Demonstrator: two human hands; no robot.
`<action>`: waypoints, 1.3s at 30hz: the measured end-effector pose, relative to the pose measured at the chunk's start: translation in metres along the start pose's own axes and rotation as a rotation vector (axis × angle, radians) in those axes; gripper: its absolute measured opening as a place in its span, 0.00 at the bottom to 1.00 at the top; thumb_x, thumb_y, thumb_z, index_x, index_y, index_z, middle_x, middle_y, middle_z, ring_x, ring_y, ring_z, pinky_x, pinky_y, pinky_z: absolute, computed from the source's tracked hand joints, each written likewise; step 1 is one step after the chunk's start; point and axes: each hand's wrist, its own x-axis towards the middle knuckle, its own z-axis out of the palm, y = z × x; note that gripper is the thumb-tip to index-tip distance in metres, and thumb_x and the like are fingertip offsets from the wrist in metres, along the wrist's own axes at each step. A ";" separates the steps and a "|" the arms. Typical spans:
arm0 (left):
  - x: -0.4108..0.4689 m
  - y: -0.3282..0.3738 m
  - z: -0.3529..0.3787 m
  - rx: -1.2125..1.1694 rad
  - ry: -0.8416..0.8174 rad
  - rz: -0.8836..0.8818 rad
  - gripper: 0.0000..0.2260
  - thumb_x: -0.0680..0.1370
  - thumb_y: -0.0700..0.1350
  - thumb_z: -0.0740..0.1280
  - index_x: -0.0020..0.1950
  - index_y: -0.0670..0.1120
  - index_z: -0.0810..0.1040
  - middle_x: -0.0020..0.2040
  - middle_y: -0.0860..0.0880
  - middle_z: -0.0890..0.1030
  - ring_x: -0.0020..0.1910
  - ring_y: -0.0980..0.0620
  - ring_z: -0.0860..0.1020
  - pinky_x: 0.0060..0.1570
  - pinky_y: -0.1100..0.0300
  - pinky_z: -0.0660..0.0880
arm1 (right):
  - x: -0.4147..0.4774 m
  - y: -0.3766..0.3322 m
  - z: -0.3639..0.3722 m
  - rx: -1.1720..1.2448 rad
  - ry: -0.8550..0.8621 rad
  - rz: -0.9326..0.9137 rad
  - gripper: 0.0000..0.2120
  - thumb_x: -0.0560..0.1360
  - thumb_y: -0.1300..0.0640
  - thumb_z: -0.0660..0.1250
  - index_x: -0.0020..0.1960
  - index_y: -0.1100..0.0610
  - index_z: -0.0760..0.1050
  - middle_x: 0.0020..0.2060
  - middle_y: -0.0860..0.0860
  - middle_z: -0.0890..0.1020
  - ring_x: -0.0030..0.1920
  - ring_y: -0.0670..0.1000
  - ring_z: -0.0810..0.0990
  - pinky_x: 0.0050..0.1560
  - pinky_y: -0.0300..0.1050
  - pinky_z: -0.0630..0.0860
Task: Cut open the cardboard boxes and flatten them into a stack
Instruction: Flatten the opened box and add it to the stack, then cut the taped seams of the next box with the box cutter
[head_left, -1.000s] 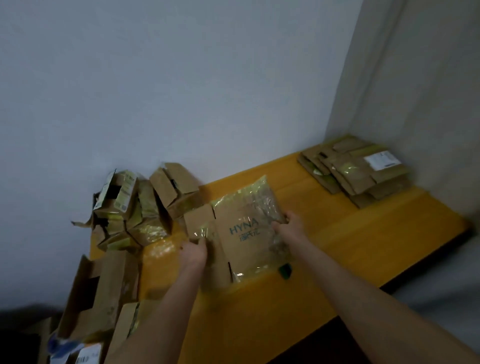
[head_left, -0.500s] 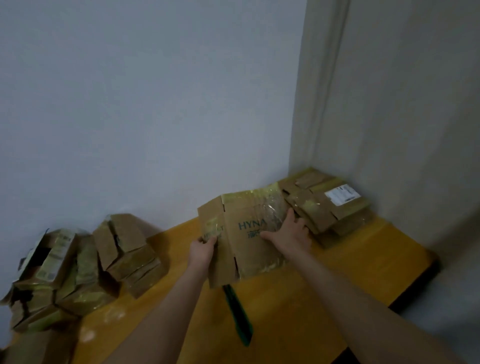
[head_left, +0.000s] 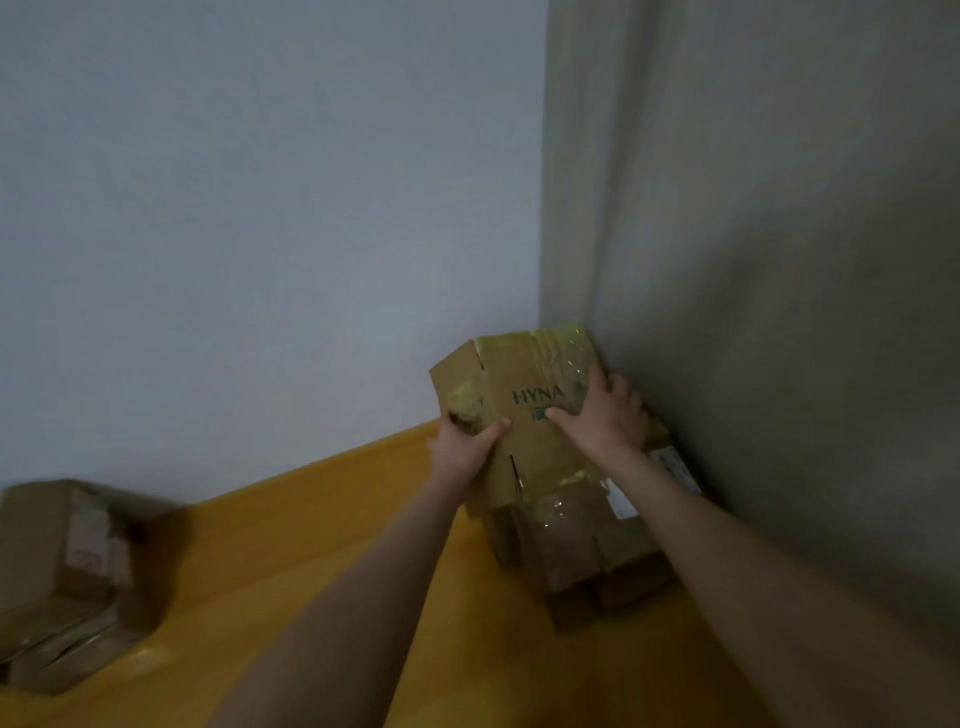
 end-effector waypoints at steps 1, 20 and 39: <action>0.011 0.006 0.013 0.061 0.007 0.010 0.38 0.71 0.58 0.74 0.75 0.47 0.62 0.71 0.43 0.68 0.68 0.40 0.69 0.67 0.44 0.69 | 0.012 0.003 0.002 -0.051 -0.041 -0.037 0.43 0.70 0.33 0.65 0.77 0.47 0.50 0.75 0.56 0.58 0.72 0.62 0.58 0.70 0.61 0.60; 0.040 -0.031 -0.001 0.984 -0.062 0.128 0.28 0.80 0.50 0.63 0.77 0.49 0.58 0.78 0.41 0.48 0.76 0.40 0.55 0.69 0.46 0.63 | 0.016 -0.029 0.067 -0.356 -0.306 -0.307 0.30 0.79 0.41 0.56 0.77 0.51 0.54 0.78 0.56 0.47 0.76 0.62 0.39 0.72 0.69 0.42; -0.072 -0.166 -0.350 1.114 0.004 0.196 0.28 0.79 0.47 0.64 0.77 0.44 0.57 0.78 0.39 0.49 0.77 0.42 0.52 0.73 0.49 0.60 | -0.276 -0.288 0.190 -0.268 -0.352 -0.469 0.27 0.79 0.50 0.60 0.75 0.50 0.56 0.77 0.56 0.50 0.77 0.60 0.42 0.74 0.63 0.44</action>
